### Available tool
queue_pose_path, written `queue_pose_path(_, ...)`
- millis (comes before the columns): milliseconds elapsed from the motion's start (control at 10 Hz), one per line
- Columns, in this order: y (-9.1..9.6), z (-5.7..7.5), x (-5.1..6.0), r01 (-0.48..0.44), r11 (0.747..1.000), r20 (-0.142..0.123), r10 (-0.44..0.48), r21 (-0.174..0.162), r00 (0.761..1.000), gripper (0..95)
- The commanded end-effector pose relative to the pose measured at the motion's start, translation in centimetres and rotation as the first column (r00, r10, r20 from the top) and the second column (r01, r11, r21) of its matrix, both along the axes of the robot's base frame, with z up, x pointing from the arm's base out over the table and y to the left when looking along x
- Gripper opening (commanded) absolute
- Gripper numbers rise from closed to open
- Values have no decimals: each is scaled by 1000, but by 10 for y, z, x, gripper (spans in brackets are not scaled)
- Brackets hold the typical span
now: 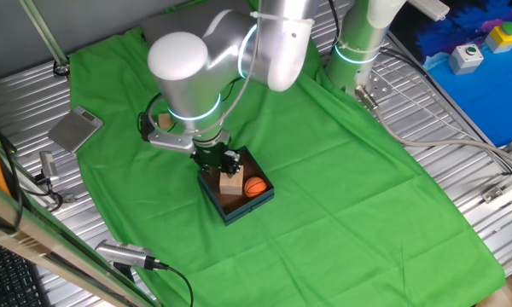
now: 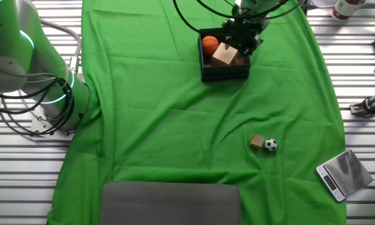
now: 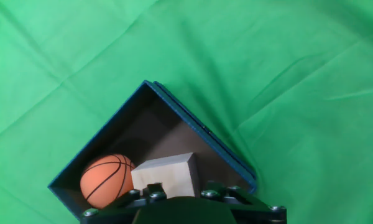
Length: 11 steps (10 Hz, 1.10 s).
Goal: Take everything out of the gift box
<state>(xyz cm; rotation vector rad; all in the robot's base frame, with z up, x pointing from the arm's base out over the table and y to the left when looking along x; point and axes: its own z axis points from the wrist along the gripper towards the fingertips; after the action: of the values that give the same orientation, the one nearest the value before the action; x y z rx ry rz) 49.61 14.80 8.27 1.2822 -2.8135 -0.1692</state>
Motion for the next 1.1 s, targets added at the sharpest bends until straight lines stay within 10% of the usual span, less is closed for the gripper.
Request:
queue_pose_path(100, 0, -1, -4, -3, 1000, 3, 3, 1, 1000, 950)
queue_pose_path(1100, 4, -18, -11, -6, 1000, 32, 6, -4, 999, 760)
